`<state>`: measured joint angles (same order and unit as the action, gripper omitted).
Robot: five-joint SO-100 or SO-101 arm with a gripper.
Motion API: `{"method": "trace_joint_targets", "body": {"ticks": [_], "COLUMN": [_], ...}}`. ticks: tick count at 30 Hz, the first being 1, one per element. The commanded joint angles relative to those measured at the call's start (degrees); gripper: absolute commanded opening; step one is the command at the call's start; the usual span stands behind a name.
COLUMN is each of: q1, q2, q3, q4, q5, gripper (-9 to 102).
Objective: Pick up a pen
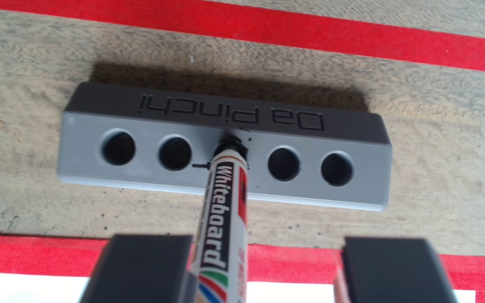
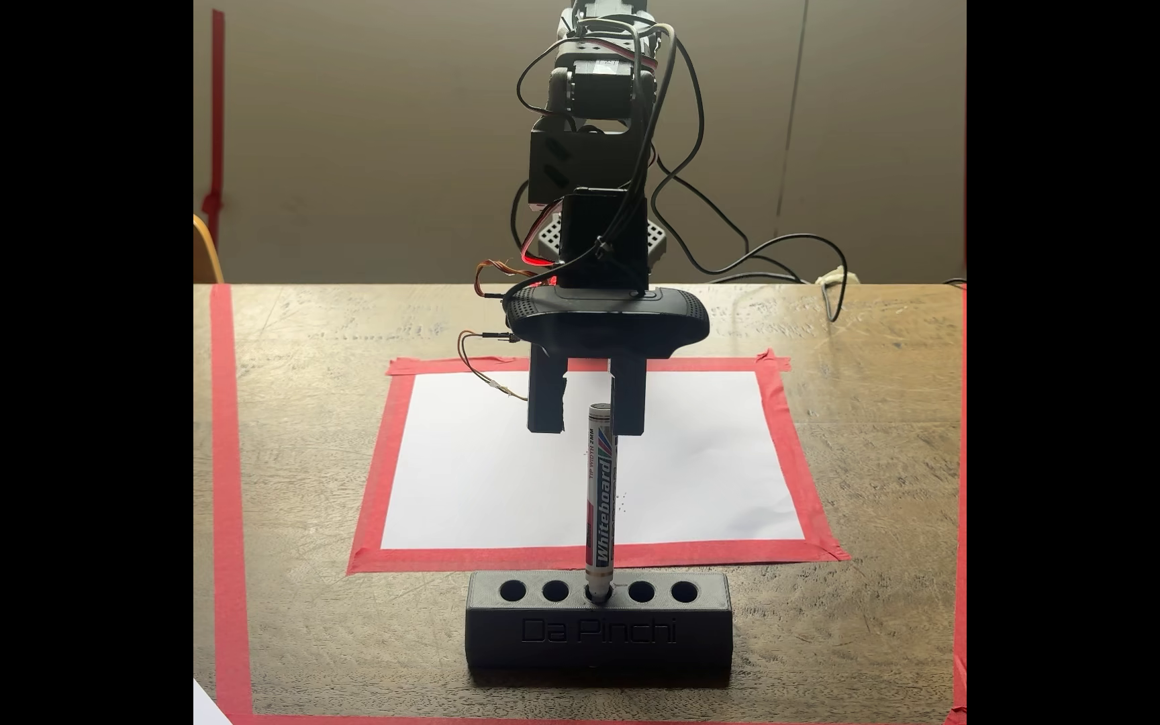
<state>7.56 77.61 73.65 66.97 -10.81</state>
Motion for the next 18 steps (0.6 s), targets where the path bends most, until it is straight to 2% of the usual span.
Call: {"method": "trace_joint_targets", "body": {"ticks": [1, 18], "q1": [-0.4, -0.4], "q2": [1.8, 1.6], "q3": [-4.0, -4.0], "q4": [0.1, 5.2], "q5": [0.3, 0.5], "gripper": [99, 99]}}
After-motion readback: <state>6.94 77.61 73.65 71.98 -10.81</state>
